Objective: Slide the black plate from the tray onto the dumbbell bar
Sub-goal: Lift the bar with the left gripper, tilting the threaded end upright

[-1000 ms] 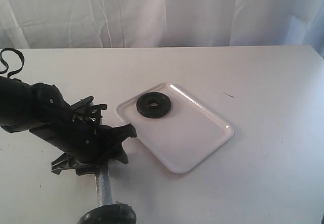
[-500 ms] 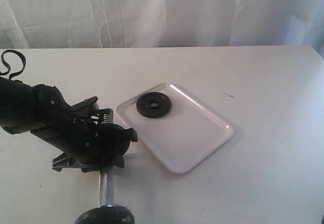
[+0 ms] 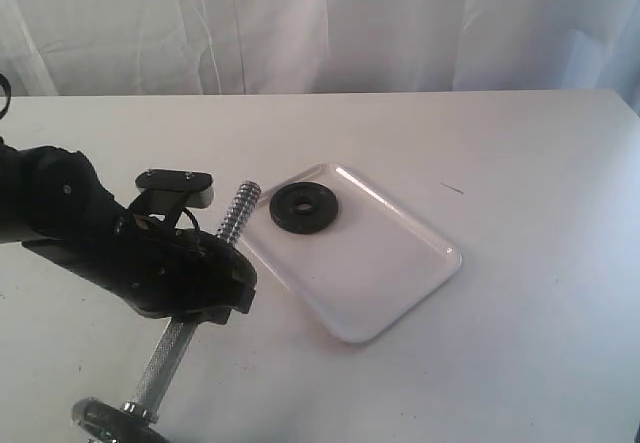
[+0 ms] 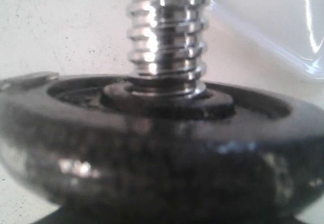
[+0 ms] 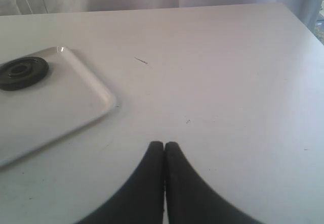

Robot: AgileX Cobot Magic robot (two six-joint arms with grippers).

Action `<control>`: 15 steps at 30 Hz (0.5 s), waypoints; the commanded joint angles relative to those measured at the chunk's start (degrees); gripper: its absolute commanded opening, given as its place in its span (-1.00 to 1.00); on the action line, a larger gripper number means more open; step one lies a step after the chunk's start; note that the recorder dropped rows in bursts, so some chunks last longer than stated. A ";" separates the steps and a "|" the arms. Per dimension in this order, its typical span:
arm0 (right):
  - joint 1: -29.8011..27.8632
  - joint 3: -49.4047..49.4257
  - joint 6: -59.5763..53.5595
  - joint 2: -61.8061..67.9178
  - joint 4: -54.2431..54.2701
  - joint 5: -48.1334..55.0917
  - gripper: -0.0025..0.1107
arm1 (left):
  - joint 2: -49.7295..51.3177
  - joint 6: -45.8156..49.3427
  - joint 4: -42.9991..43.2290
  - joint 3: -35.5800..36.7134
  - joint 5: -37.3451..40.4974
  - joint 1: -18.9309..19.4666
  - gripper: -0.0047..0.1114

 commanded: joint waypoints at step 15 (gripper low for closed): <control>0.04 0.31 0.08 -0.40 -0.30 -0.30 -0.96 | -9.32 6.08 1.49 -0.91 3.73 -0.06 -0.92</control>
